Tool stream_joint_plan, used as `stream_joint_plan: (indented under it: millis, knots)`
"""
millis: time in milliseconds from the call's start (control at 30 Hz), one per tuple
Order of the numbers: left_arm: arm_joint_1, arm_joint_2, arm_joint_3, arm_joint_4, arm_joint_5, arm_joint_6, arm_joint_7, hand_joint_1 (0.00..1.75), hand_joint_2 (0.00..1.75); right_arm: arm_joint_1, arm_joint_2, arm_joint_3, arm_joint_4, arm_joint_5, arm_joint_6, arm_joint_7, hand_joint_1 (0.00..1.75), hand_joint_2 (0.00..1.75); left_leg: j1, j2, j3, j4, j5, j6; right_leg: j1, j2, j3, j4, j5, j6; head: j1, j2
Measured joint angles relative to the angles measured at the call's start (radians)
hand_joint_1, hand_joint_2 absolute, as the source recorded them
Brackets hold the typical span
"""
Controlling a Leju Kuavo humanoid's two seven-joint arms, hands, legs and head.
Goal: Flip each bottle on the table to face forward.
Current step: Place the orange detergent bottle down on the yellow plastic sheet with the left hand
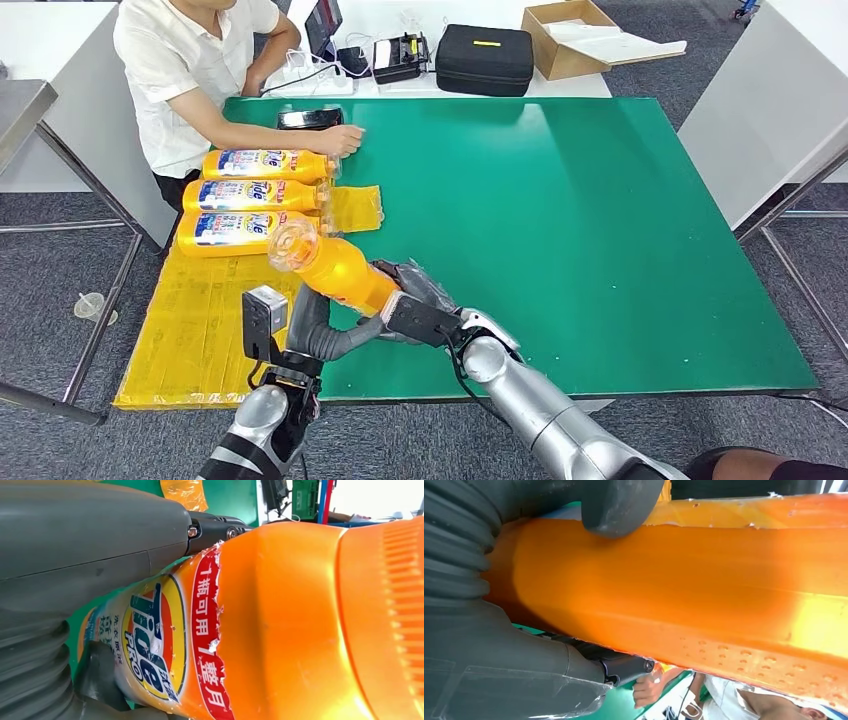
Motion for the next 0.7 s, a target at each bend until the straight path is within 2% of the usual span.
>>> stream_joint_plan:
  millis: [200,367,500,633,700]
  knots:
    - [0.0,-0.005,0.008,0.0,0.009,0.018,-0.003,0.0,1.75,0.0,0.0,0.011,-0.004,-0.001,-0.008,0.002,1.75,1.75,0.0,0.0,0.0,0.0,0.0,0.0,0.0,0.0,0.0,0.0,0.0,0.0,0.0,0.0]
    - [0.0,-0.019,0.028,0.0,0.147,-0.065,0.054,0.0,1.75,-0.001,0.001,0.022,-0.013,-0.003,-0.02,0.01,1.75,1.75,0.0,0.0,0.0,0.0,0.0,0.0,0.0,0.0,0.0,0.0,0.0,0.0,0.0,0.0]
    - [0.0,-0.019,0.03,0.0,0.236,-0.127,0.083,1.71,1.75,-0.004,0.006,0.026,-0.01,-0.003,-0.04,0.012,1.74,1.75,0.0,0.0,0.0,0.0,0.0,0.0,0.0,0.0,0.0,0.0,0.0,0.0,0.0,0.0]
    - [0.0,-0.019,0.031,0.0,0.305,-0.18,0.103,1.75,1.75,-0.011,0.013,0.026,-0.001,0.003,-0.057,0.009,1.72,1.75,0.0,0.0,0.0,0.0,0.0,0.0,0.0,0.0,0.0,0.0,0.0,0.0,0.0,0.0]
    - [0.0,-0.019,0.033,0.0,0.331,-0.197,0.11,1.75,1.75,-0.015,0.016,0.027,0.005,0.015,-0.069,0.009,1.65,1.75,0.0,0.0,0.0,0.0,0.0,0.0,0.0,0.0,0.0,0.0,0.0,0.0,0.0,0.0]
